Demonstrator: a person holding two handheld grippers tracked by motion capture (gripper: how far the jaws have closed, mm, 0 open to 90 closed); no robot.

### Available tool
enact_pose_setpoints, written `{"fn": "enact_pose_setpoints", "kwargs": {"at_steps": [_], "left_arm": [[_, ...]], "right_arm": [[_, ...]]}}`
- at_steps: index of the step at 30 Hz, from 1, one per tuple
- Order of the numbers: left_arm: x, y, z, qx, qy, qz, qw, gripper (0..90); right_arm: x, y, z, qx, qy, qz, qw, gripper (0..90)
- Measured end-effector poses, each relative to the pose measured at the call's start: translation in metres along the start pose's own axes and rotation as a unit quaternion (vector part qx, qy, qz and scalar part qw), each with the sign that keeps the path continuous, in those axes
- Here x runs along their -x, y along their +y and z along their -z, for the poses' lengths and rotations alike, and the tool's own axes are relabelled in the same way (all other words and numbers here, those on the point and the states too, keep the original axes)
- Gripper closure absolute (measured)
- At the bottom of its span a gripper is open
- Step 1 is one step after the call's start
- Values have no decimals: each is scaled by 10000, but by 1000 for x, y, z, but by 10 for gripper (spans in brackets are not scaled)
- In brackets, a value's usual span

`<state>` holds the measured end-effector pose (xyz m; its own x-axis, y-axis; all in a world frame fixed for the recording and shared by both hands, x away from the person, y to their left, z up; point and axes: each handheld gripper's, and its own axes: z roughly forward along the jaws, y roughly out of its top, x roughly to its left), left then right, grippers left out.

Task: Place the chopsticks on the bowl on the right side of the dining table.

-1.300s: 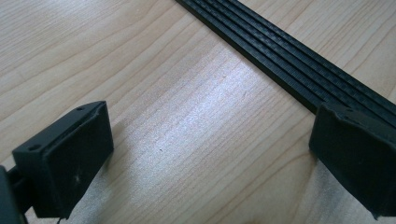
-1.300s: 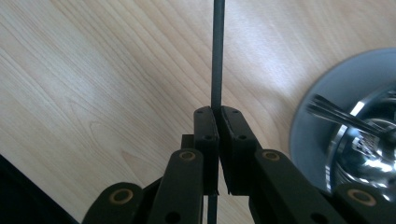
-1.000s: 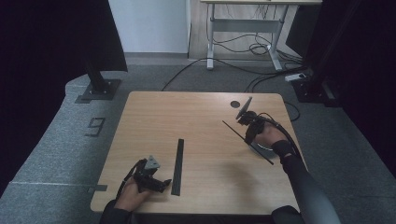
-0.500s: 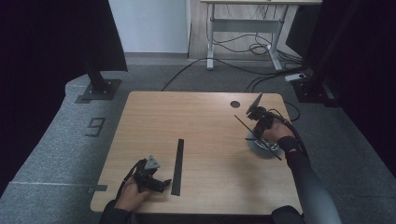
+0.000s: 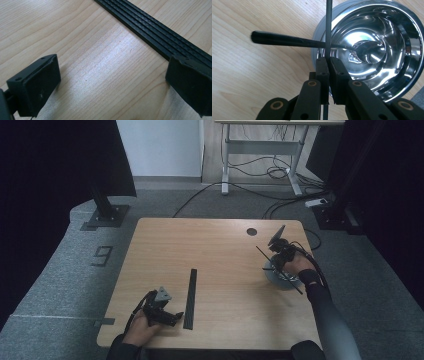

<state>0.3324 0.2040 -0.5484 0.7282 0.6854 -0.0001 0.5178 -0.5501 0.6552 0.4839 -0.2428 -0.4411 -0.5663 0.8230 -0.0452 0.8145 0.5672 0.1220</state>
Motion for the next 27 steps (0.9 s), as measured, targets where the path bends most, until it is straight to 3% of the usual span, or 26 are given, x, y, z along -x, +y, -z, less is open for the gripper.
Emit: {"fn": "enact_pose_setpoints", "kwargs": {"at_steps": [10,20,23,27], "left_arm": [[0,0,0,-5,-1,-2,10000,0],[0,0,0,-6,0,-3,10000,0],[0,0,0,1,1,6,10000,0],[0,0,0,-5,-3,5,10000,0]], "right_arm": [[5,1,-16,-9,-27,-93,10000,854],[10,0,-21,116,23,-200,9997,852],[11,-2,-20,204,38,-219,9995,797],[12,-8,-16,442,27,-211,9988,651]]}}
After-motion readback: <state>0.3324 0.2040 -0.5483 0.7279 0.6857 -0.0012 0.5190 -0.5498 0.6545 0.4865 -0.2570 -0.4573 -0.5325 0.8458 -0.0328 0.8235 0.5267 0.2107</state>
